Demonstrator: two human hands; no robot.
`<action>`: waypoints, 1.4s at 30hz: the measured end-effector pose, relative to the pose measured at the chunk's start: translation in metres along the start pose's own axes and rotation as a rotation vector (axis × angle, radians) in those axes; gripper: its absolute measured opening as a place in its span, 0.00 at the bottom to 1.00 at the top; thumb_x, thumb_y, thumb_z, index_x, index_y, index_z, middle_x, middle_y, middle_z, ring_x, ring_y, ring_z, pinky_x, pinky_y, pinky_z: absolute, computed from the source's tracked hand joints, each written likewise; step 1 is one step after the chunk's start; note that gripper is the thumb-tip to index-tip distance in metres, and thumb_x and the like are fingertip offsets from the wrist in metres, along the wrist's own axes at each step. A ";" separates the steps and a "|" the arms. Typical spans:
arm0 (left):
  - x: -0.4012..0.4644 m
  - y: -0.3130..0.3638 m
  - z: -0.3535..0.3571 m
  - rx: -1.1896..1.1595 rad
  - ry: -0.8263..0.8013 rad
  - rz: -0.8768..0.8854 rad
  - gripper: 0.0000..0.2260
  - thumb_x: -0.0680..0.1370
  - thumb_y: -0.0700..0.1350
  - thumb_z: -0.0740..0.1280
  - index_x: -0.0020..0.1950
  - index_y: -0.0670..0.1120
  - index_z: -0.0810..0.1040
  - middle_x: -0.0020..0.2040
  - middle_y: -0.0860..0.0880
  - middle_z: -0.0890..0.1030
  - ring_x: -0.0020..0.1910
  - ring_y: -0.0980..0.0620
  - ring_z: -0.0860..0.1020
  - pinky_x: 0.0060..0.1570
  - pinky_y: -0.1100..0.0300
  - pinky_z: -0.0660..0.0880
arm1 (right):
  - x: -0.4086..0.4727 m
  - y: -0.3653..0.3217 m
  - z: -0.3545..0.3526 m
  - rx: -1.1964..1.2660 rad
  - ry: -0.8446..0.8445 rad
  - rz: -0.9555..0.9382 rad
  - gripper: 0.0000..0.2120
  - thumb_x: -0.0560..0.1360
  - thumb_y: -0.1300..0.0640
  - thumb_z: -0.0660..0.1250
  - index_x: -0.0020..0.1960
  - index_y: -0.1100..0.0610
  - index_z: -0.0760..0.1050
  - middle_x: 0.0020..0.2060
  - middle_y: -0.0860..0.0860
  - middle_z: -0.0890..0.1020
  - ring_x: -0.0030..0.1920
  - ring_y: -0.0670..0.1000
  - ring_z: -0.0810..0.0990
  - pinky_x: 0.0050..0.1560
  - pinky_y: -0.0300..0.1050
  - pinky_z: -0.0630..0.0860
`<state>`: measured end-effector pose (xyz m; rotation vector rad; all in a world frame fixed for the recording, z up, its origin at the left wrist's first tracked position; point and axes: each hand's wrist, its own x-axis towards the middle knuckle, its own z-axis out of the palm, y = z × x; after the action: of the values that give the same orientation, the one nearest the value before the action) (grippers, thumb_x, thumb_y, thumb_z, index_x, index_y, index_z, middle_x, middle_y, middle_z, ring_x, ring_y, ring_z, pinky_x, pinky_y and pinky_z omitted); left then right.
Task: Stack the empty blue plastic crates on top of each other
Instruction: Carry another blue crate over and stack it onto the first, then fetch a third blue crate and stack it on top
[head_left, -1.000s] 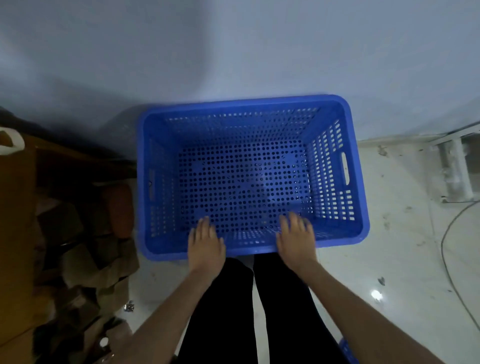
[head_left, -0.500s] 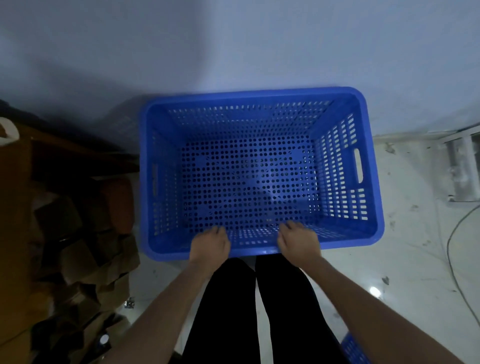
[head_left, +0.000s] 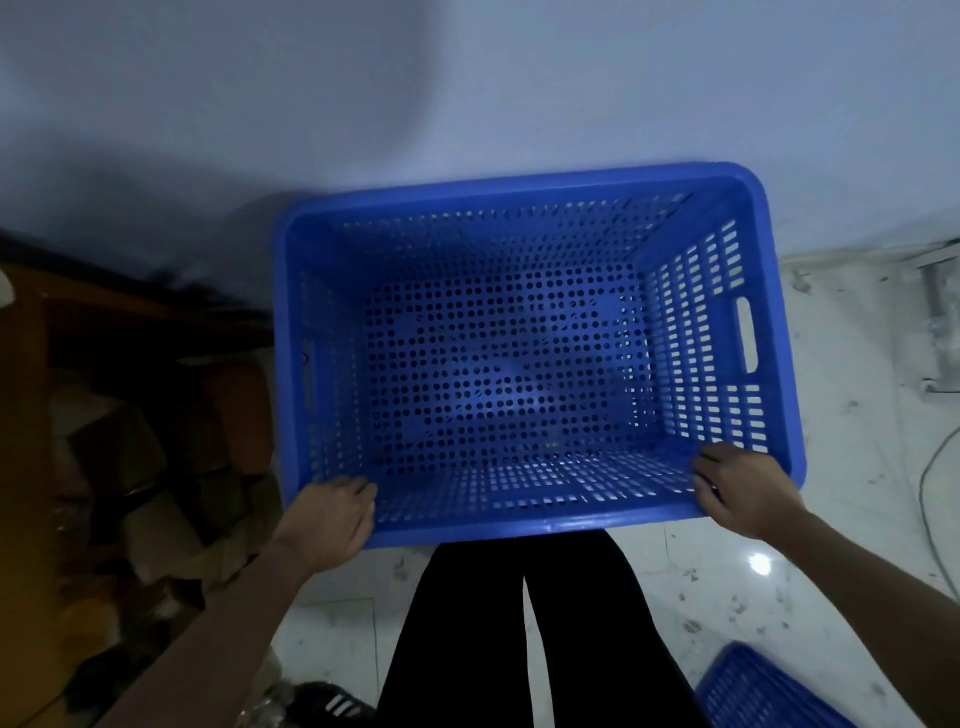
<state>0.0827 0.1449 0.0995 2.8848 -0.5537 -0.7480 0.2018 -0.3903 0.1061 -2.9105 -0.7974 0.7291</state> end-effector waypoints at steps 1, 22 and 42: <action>0.001 -0.001 0.000 0.009 -0.023 -0.002 0.12 0.78 0.50 0.54 0.41 0.51 0.75 0.34 0.53 0.76 0.29 0.54 0.74 0.25 0.62 0.66 | 0.000 0.000 -0.001 0.002 -0.004 0.017 0.19 0.74 0.44 0.51 0.39 0.52 0.77 0.35 0.47 0.79 0.34 0.49 0.78 0.29 0.46 0.78; 0.131 0.117 -0.174 -0.149 -0.404 -0.226 0.18 0.82 0.52 0.49 0.58 0.42 0.72 0.57 0.42 0.76 0.55 0.44 0.76 0.56 0.51 0.72 | -0.118 -0.060 -0.036 0.617 0.260 0.781 0.16 0.76 0.53 0.62 0.62 0.57 0.73 0.59 0.55 0.78 0.60 0.58 0.76 0.58 0.50 0.73; 0.030 0.516 -0.125 0.026 -0.342 0.206 0.09 0.81 0.44 0.54 0.49 0.43 0.72 0.51 0.39 0.78 0.43 0.49 0.70 0.51 0.53 0.72 | -0.551 -0.092 0.092 1.161 0.236 1.381 0.24 0.78 0.49 0.59 0.70 0.59 0.67 0.64 0.59 0.77 0.63 0.59 0.76 0.64 0.48 0.71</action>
<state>0.0032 -0.3424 0.2959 2.6769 -0.8858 -1.2133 -0.3009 -0.5887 0.2760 -1.9098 1.3449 0.4836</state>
